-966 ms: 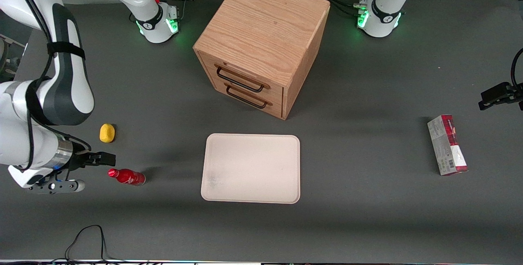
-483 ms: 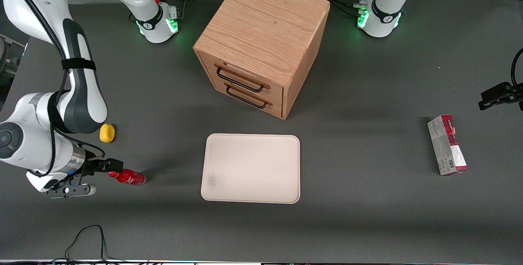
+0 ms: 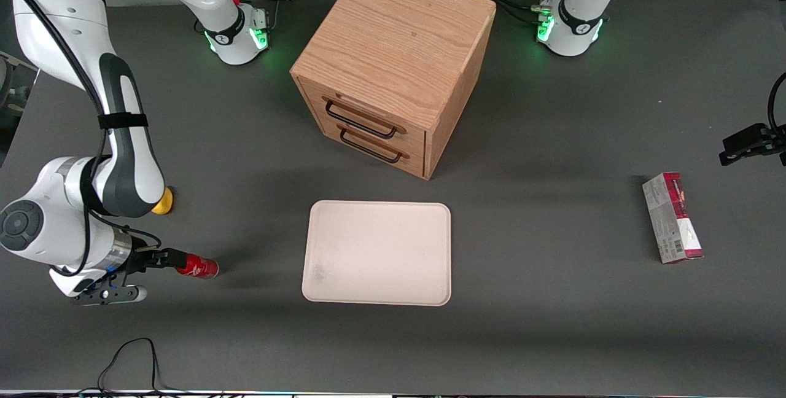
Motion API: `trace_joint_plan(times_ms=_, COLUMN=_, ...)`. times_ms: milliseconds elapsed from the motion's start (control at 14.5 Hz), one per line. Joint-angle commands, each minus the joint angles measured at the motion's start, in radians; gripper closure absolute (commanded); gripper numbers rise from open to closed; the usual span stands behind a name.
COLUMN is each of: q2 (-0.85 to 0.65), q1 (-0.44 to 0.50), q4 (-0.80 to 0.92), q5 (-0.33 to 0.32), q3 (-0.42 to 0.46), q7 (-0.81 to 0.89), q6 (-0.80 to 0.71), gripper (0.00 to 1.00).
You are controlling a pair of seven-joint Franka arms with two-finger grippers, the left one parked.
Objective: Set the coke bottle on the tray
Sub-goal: 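Lower the open right gripper around the bottle and close it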
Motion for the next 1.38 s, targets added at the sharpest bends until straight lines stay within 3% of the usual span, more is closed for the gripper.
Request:
trace_joint_plan(times_ms=0, q2=-0.001, q1=0.005, q4=-0.024, q5=0.052, q3=-0.004, q7=-0.026, q6=0.016, gripper=0.00)
trace_joint_plan(times_ms=207, q2=0.009, q1=0.005, q4=-0.026, q5=0.052, q3=-0.004, q7=-0.028, q6=0.016, gripper=0.02)
trace_joint_plan(times_ms=276, q2=0.012, q1=0.005, q4=-0.026, q5=0.053, q3=-0.004, q7=-0.029, q6=0.016, gripper=0.12)
trace_joint_plan(times_ms=483, q2=0.010, q1=0.006, q4=-0.026, q5=0.052, q3=-0.004, q7=-0.033, q6=0.013, gripper=0.77)
trace_joint_plan(times_ms=621, q2=0.007, q1=0.008, q4=-0.020, q5=0.046, q3=-0.002, q7=-0.033, q6=0.012, gripper=1.00)
trace_joint_plan(times_ms=966, q2=-0.016, q1=0.019, q4=0.072, q5=0.003, q3=-0.001, q7=-0.023, q6=-0.063, gripper=1.00)
trace_joint_plan(times_ms=1310, q2=-0.030, q1=0.037, q4=0.430, q5=-0.006, q3=0.028, q7=-0.011, q6=-0.518, gripper=1.00)
